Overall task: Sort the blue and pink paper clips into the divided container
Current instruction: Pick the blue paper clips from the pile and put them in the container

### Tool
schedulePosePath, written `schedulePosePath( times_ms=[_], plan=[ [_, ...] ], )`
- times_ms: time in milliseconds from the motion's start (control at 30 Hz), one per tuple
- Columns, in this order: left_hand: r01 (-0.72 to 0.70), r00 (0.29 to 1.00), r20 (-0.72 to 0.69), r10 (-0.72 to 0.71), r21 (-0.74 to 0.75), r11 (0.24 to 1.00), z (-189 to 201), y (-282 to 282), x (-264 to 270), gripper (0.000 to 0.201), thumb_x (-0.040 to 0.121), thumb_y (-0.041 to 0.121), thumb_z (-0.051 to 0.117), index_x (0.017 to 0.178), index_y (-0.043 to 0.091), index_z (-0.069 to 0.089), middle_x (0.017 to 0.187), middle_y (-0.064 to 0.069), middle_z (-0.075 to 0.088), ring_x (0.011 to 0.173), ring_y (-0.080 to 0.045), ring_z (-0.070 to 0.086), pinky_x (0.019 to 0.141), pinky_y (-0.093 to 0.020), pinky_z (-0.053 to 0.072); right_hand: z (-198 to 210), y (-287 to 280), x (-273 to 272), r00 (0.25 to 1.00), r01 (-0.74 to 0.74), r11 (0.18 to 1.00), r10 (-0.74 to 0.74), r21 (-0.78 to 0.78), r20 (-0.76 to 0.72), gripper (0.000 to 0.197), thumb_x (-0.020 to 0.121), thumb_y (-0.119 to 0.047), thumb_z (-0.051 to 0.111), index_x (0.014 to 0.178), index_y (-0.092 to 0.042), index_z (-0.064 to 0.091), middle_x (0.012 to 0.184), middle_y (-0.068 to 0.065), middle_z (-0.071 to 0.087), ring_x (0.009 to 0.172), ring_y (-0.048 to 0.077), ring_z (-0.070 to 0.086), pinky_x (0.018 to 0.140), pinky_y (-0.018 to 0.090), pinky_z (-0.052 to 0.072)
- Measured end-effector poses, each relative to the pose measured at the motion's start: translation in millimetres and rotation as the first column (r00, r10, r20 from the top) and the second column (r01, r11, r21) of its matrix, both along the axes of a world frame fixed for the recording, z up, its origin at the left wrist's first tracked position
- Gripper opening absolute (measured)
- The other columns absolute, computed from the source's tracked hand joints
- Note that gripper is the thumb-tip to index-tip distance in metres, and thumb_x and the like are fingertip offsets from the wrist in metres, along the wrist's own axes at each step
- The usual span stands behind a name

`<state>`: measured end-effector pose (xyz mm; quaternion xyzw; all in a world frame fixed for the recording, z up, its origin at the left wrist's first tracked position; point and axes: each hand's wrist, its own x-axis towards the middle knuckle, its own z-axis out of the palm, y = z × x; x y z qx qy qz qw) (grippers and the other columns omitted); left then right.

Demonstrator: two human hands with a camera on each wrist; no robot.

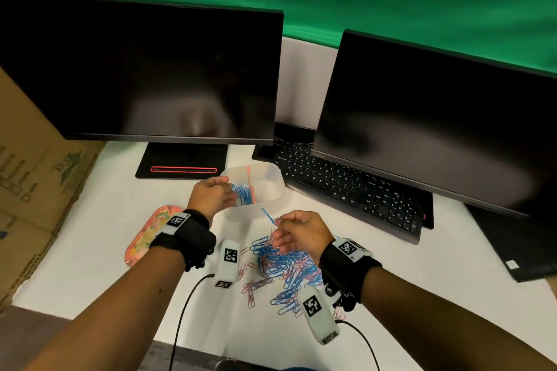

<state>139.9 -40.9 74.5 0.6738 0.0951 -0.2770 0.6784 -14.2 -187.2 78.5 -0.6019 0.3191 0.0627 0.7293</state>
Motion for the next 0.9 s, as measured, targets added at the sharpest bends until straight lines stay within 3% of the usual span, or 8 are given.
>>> schedulePosePath(
  times_ms=[300,400,467,500,600,700,767,900],
  plan=[
    [0.023,0.994,0.102,-0.038,0.147,0.989,-11.6,33.5,-15.9,0.025,0.087,-0.007,0.043,0.094,0.006,0.064,0.094,-0.018,0.068,0.083,-0.031,0.066,0.078,-0.041,0.054,24.3,11.1,72.9,0.995,-0.072,0.995,0.067,-0.076,-0.073,0.012,0.093,-0.011,0.059,0.086,-0.002,0.056,0.069,0.013,0.062,0.041,0.011,0.062,0.043,0.023,0.05],
    [0.058,0.991,0.103,-0.08,0.203,0.978,-23.2,42.9,-25.7,0.025,0.088,-0.007,0.043,0.088,0.007,0.064,0.09,-0.016,0.068,0.077,-0.029,0.064,0.07,-0.036,0.052,26.2,14.2,96.9,0.988,-0.127,0.99,0.121,-0.056,-0.09,0.015,0.094,-0.005,0.055,0.079,-0.006,0.053,0.075,0.017,0.061,0.041,0.01,0.061,0.049,0.023,0.054],
    [0.092,0.986,0.114,-0.122,0.239,0.967,-29.7,45.9,-33.6,0.024,0.088,-0.007,0.044,0.089,0.006,0.064,0.086,-0.013,0.067,0.072,-0.025,0.062,0.064,-0.031,0.049,23.1,15.0,103.4,0.985,-0.159,0.985,0.153,-0.074,-0.079,0.001,0.092,-0.002,0.058,0.091,-0.002,0.058,0.093,0.028,0.065,0.055,0.016,0.063,0.068,0.031,0.057],
    [0.12,0.98,0.121,-0.156,0.258,0.959,-32.5,46.9,-37.7,0.024,0.087,-0.007,0.045,0.089,0.006,0.064,0.084,-0.012,0.067,0.07,-0.024,0.062,0.062,-0.029,0.047,19.4,13.8,103.2,0.986,-0.155,0.983,0.148,-0.097,-0.075,0.012,0.09,-0.002,0.06,0.102,0.001,0.059,0.106,0.032,0.064,0.063,0.019,0.061,0.077,0.035,0.056],
    [0.236,0.927,0.194,-0.322,0.364,0.901,-44.3,49.2,-49.0,0.024,0.085,-0.003,0.051,0.082,0.015,0.066,0.079,-0.007,0.069,0.067,-0.02,0.062,0.062,-0.025,0.046,13.5,6.8,85.8,0.986,-0.165,0.955,0.157,-0.248,-0.053,0.029,0.089,-0.007,0.063,0.114,0.006,0.059,0.111,0.027,0.066,0.069,0.021,0.062,0.068,0.026,0.057],
    [0.315,0.816,0.256,-0.519,0.556,0.769,-52.3,44.1,-60.9,0.02,0.08,0.007,0.062,0.075,0.026,0.067,0.076,0.005,0.071,0.07,-0.013,0.065,0.069,-0.021,0.047,4.1,-11.9,52.8,0.97,-0.242,0.869,0.22,-0.431,-0.1,0.014,0.087,-0.004,0.06,0.097,-0.008,0.068,0.092,0.014,0.073,0.071,0.023,0.069,0.063,0.031,0.059],
    [0.358,0.749,0.253,-0.613,0.623,0.695,-55.3,35.6,-69.5,0.021,0.078,0.011,0.064,0.069,0.03,0.064,0.074,0.008,0.07,0.071,-0.01,0.065,0.07,-0.018,0.046,-5.2,-23.1,28.7,0.945,-0.328,0.791,0.275,-0.517,-0.179,0.017,0.084,-0.003,0.059,0.085,-0.016,0.07,0.081,0.005,0.073,0.07,0.02,0.069,0.058,0.025,0.055],
    [0.432,0.629,0.177,-0.757,0.73,0.53,-58.4,18.8,-83.4,0.019,0.075,0.02,0.063,0.062,0.034,0.057,0.068,0.012,0.065,0.071,-0.011,0.062,0.069,-0.021,0.047,-23.5,-31.4,-20.6,0.836,-0.538,0.512,0.425,-0.669,-0.347,0.015,0.084,-0.019,0.058,0.088,-0.021,0.072,0.088,0.004,0.073,0.077,0.017,0.064,0.073,0.025,0.052]
  ],
)
